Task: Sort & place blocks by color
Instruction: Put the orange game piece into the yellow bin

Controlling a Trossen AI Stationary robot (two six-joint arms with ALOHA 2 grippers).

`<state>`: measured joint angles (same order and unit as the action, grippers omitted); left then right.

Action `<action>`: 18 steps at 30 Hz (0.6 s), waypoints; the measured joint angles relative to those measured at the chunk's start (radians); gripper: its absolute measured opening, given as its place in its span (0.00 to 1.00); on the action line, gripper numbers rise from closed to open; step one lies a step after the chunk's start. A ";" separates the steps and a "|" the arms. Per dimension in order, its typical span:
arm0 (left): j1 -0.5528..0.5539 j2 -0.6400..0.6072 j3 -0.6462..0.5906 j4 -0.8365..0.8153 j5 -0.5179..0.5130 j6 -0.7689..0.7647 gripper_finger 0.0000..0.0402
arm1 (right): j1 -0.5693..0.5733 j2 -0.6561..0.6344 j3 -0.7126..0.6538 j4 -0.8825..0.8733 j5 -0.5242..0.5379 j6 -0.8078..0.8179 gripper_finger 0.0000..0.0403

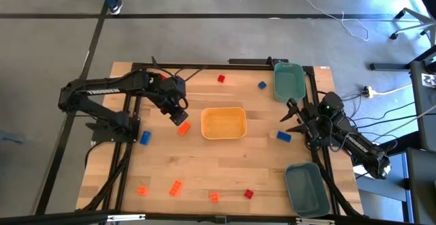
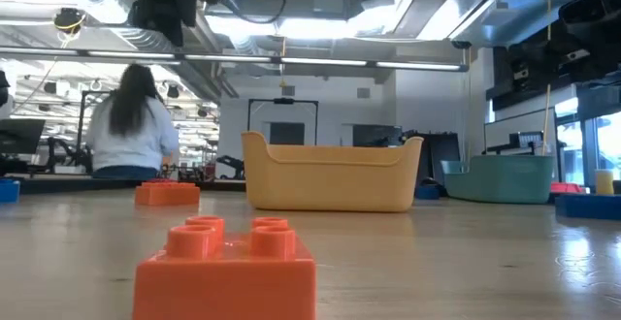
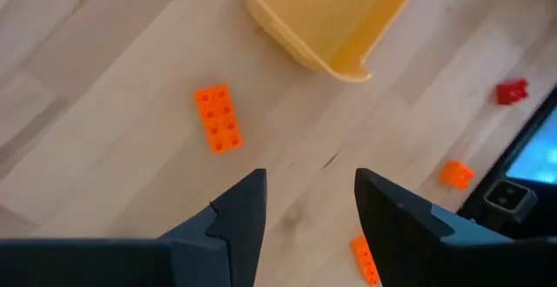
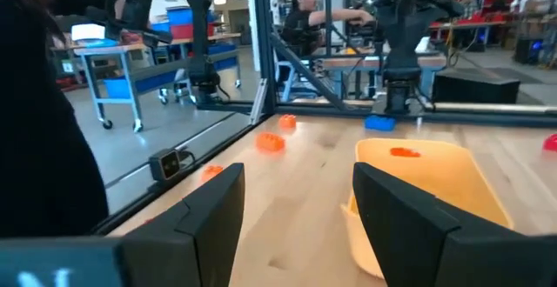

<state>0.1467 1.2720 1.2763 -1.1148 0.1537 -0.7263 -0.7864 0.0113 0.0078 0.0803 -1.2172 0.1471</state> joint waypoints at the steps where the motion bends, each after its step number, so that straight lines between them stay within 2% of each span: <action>1: 0.000 0.000 0.000 0.000 -0.006 -0.005 0.42 | 0.000 0.000 0.000 -0.001 -0.002 0.010 0.54; 9: 0.009 -0.001 0.000 -0.003 -0.093 -0.139 0.42 | 0.000 0.000 0.000 -0.001 -0.008 0.031 0.54; 18: -0.069 0.046 -0.077 0.018 -0.217 -0.143 0.42 | 0.000 -0.001 0.000 -0.001 -0.008 0.028 0.54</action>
<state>0.0773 1.3182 1.1995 -1.0972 -0.0634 -0.8692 -0.7864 0.0105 0.0082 0.0791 -1.2247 0.1753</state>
